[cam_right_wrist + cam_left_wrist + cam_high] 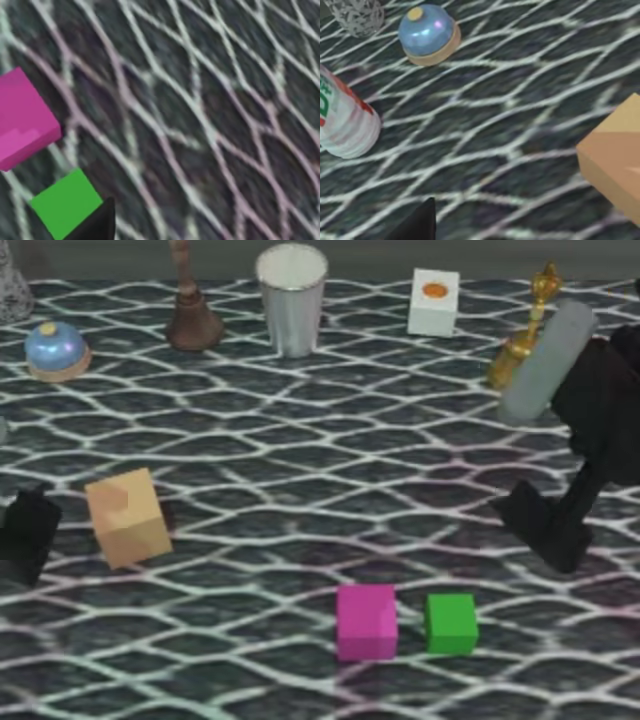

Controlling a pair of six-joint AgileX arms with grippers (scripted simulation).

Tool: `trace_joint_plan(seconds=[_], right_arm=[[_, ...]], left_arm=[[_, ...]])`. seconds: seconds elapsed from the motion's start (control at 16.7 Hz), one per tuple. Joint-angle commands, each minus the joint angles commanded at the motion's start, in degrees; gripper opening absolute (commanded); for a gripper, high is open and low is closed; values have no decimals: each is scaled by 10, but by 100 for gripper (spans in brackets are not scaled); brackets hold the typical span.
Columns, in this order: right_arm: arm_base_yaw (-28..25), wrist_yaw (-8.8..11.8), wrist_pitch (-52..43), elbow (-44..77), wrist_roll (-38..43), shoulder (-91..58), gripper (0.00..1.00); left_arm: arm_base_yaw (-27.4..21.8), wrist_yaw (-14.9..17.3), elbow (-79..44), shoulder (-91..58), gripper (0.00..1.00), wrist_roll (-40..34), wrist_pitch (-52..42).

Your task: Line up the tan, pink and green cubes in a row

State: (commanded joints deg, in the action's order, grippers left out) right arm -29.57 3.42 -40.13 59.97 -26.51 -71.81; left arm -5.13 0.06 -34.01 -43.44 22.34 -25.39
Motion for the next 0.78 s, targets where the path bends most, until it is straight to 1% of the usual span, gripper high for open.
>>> trace_joint_plan(seconds=[0.18,0.42,0.6,0.78], right_arm=[[77,2,98,-149,65,186,100],[170,-3,218,-341,148,413,100],[225,-13,294,-458,199,545,100],[264,-24,355,-543,237,643,100]], left_arm=[[-19,-1,-124,-181,100,85,-100],[-43,-1,-277,-384,100,189,-222],[-58,-1,-379,-516,100,256,-297],[-70,0,-458,-613,100,306,-351]])
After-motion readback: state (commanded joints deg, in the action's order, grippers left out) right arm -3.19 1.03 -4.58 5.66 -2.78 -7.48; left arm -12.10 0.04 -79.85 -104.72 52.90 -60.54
